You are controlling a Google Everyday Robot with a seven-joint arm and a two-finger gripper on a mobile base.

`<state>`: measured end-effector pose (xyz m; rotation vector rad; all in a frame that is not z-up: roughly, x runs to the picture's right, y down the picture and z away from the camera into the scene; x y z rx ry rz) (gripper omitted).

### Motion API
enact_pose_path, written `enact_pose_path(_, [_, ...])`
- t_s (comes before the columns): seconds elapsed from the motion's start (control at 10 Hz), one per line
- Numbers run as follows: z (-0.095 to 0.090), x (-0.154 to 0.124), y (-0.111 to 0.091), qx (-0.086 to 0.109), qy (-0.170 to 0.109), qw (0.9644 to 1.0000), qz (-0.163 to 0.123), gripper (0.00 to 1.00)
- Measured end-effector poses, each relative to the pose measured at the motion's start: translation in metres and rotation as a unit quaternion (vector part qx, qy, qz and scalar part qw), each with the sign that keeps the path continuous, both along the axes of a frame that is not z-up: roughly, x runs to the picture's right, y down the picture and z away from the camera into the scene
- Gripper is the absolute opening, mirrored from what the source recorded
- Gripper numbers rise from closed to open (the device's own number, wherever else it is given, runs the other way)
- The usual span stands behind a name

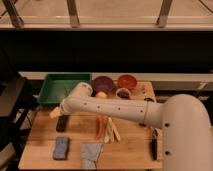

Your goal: Wipe red bowl with eraser

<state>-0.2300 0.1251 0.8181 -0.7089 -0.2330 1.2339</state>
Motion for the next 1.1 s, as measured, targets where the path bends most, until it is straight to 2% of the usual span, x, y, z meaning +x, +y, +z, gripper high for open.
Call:
enact_pose_path(0.3, [0.000,-0.006,0.006,0.036,0.015,0.9990,0.024,0.80])
enact_pose_path(0.5, [0.000,-0.007,0.007,0.040,0.021,0.9986,0.026,0.80])
enact_pose_path(0.8, [0.002,-0.009,0.008,0.039,0.028,0.9986,0.023,0.80])
enact_pose_path(1.1, [0.010,-0.012,0.017,0.019,0.032,0.9992,0.015,0.80])
